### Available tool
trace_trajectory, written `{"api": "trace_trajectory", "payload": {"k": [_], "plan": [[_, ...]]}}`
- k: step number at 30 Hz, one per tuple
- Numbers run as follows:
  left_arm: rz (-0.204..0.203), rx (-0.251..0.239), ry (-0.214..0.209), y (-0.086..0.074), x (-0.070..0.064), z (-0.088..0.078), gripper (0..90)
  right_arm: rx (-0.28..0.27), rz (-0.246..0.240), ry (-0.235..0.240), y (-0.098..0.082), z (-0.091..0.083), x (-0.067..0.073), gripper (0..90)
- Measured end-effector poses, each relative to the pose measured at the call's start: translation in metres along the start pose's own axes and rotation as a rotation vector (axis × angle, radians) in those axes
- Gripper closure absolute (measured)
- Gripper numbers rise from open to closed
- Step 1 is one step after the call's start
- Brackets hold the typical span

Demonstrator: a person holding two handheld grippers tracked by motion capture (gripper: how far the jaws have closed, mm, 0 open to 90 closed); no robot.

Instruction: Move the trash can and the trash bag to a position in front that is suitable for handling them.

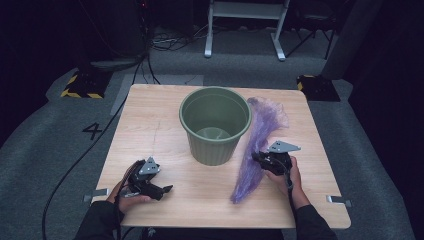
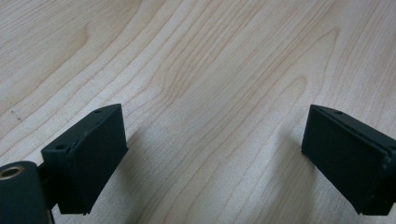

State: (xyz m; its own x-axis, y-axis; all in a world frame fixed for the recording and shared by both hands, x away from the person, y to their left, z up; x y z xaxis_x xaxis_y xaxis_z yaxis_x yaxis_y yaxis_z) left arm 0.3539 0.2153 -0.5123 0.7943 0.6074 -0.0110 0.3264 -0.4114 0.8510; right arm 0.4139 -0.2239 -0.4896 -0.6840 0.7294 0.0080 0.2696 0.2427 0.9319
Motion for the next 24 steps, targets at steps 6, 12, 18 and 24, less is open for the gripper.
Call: {"api": "trace_trajectory", "payload": {"k": [6,12,18,24], "plan": [[0.002,0.001,0.001,0.0,0.0,0.0,6.3,0.023,0.0,-0.027,-0.002,-0.006,-0.003,62.2],[0.002,0.0,0.001,0.0,0.0,0.0,6.4,0.013,0.035,-0.059,-0.003,-0.02,-0.008,28.6],[0.002,0.0,0.001,0.0,0.0,0.0,6.4,-0.021,-0.006,-0.036,-0.002,-0.045,-0.006,33.2],[0.002,0.0,0.001,0.0,0.0,0.0,6.4,0.003,-0.049,0.066,-0.011,-0.061,0.011,45.5]]}}
Point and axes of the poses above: each handheld gripper's, and its own axes: z roughly forward along the jaws, y roughly out of its top, x roughly to its left, the point moved 1 cm from there along z, roughly forward along the jaws, and after that the axes turned 14 degrees about -x, right-handed, at the moved point
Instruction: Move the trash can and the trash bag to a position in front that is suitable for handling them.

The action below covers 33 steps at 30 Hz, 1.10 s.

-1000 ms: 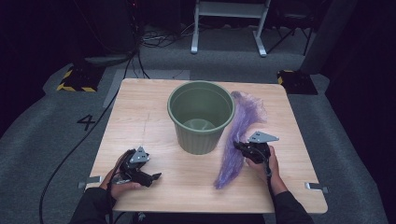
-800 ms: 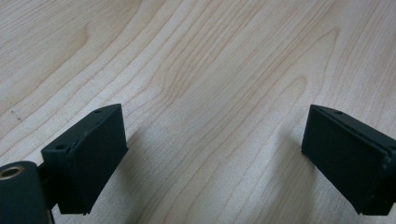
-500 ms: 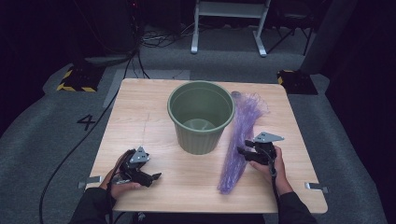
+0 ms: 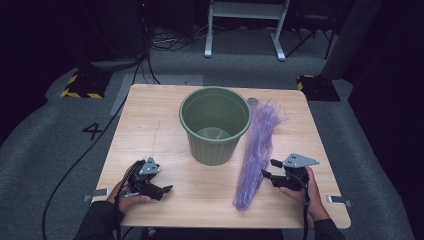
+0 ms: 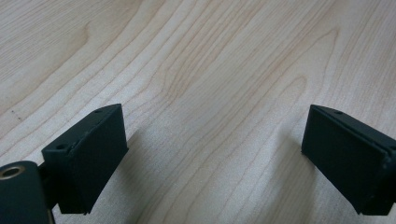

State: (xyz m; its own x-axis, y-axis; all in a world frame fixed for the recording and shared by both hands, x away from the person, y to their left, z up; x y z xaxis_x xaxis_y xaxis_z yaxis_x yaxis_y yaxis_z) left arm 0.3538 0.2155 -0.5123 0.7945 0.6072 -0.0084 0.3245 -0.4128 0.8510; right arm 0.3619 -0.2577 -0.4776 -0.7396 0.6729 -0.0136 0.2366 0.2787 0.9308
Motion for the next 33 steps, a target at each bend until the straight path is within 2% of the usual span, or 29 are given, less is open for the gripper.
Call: {"api": "trace_trajectory", "payload": {"k": [1,3,7,10,16,26,29,33], "plan": [[0.0,0.0,0.0,0.0,0.0,0.0,6.4,0.006,-0.009,0.023,-0.001,-0.001,0.004,47.8],[0.0,0.0,0.0,0.0,0.0,0.0,6.3,0.017,-0.037,0.102,-0.002,-0.002,0.016,53.3],[0.0,0.0,0.0,0.0,0.0,0.0,6.3,0.039,-0.063,0.257,-0.007,0.004,0.044,72.9],[0.0,0.0,0.0,0.0,0.0,0.0,6.3,0.048,-0.082,0.315,-0.009,0.013,0.061,76.3],[0.0,0.0,0.0,0.0,0.0,0.0,6.3,0.043,-0.106,0.334,-0.007,0.031,0.077,75.8],[-0.001,-0.001,0.001,0.0,0.0,0.0,6.3,0.019,-0.142,0.35,0.008,0.064,0.099,75.0],[-0.001,-0.001,0.001,0.0,0.0,0.0,6.3,0.018,-0.15,0.358,0.011,0.069,0.102,71.7],[-0.001,0.0,0.001,0.0,0.0,0.0,6.3,0.006,-0.149,0.386,0.015,0.063,0.102,62.3]]}}
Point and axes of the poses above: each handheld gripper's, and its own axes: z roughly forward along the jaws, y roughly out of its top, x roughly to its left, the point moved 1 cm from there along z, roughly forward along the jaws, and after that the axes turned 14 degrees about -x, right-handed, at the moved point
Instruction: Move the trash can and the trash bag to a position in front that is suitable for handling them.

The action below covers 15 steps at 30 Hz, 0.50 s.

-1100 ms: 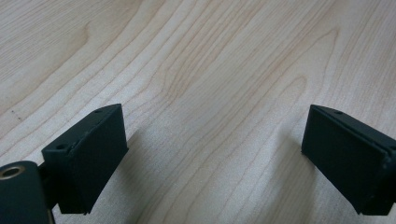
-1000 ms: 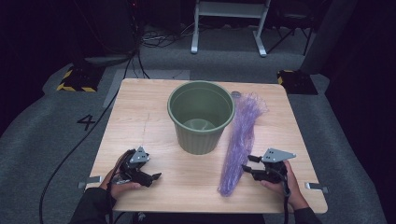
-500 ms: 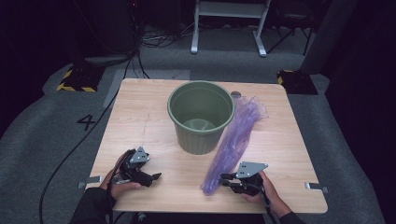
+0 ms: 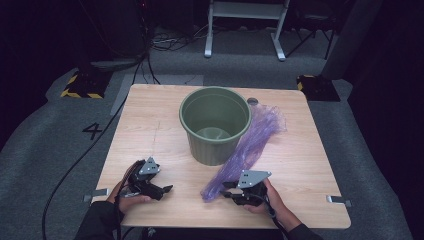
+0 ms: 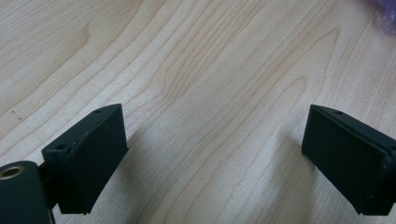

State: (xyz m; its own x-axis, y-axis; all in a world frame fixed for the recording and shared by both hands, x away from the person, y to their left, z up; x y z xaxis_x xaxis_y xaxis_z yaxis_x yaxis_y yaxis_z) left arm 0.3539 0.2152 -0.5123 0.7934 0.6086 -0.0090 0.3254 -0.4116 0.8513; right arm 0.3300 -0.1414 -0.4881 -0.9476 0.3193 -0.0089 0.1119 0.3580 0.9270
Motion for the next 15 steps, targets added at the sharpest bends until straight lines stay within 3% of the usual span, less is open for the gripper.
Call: {"api": "trace_trajectory", "payload": {"k": [3,7,9,11,15], "plan": [[0.0,0.0,0.0,0.0,0.0,0.0,6.3,-0.018,0.013,0.012,0.004,-0.013,0.0,52.0],[0.0,0.0,0.0,0.0,0.0,0.0,6.3,-0.064,0.015,-0.015,0.009,-0.04,-0.002,37.6],[0.0,-0.001,0.0,0.0,0.0,0.0,6.3,-0.071,0.015,-0.058,0.011,-0.053,-0.008,30.9],[0.0,0.0,0.0,0.0,0.0,0.0,6.3,-0.075,0.012,-0.135,0.012,-0.063,-0.018,26.0],[0.0,-0.001,0.001,0.0,0.0,0.0,6.3,-0.072,0.021,-0.254,0.012,-0.072,-0.047,21.8]]}}
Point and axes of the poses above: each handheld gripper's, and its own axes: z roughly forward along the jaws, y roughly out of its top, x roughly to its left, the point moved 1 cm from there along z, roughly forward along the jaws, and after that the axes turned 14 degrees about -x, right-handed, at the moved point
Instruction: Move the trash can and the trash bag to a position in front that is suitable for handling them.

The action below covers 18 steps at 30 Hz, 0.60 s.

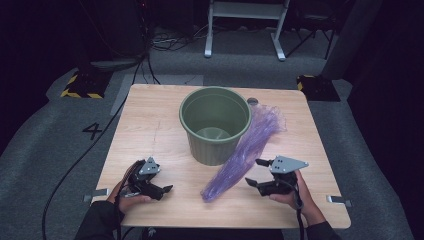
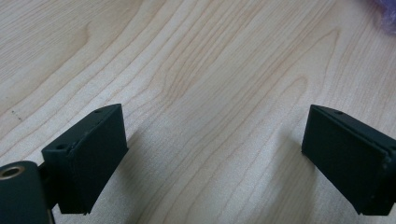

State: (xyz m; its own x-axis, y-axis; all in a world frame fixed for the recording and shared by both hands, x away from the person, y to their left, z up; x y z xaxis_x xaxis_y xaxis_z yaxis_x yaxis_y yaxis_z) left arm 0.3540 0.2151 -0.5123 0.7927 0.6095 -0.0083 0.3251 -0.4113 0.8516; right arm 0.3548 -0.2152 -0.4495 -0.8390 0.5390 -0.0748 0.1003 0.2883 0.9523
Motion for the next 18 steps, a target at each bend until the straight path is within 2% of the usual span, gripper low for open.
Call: {"api": "trace_trajectory", "payload": {"k": [2,5,7,9,12,16,18], "plan": [[0.0,0.0,0.0,0.0,0.0,0.0,6.3,0.018,0.011,-0.043,-0.002,0.005,-0.015,20.9],[0.0,0.0,0.0,0.0,0.0,0.0,6.2,0.066,-0.001,-0.09,-0.004,0.018,-0.034,18.7],[0.0,0.0,0.0,0.0,0.0,0.0,6.3,0.058,0.018,-0.091,-0.004,0.026,-0.045,19.0],[0.0,0.0,0.0,0.0,0.0,0.0,6.2,0.059,0.013,-0.1,-0.004,0.035,-0.054,18.5],[0.0,0.0,0.0,0.0,0.0,0.0,6.3,0.05,0.042,-0.088,-0.005,0.048,-0.063,16.6],[0.0,0.0,0.0,0.0,0.0,0.0,6.3,0.11,0.052,-0.094,-0.015,0.068,-0.07,16.4],[0.0,0.0,0.0,0.0,0.0,0.0,6.3,0.134,0.077,-0.067,-0.021,0.075,-0.07,15.8]]}}
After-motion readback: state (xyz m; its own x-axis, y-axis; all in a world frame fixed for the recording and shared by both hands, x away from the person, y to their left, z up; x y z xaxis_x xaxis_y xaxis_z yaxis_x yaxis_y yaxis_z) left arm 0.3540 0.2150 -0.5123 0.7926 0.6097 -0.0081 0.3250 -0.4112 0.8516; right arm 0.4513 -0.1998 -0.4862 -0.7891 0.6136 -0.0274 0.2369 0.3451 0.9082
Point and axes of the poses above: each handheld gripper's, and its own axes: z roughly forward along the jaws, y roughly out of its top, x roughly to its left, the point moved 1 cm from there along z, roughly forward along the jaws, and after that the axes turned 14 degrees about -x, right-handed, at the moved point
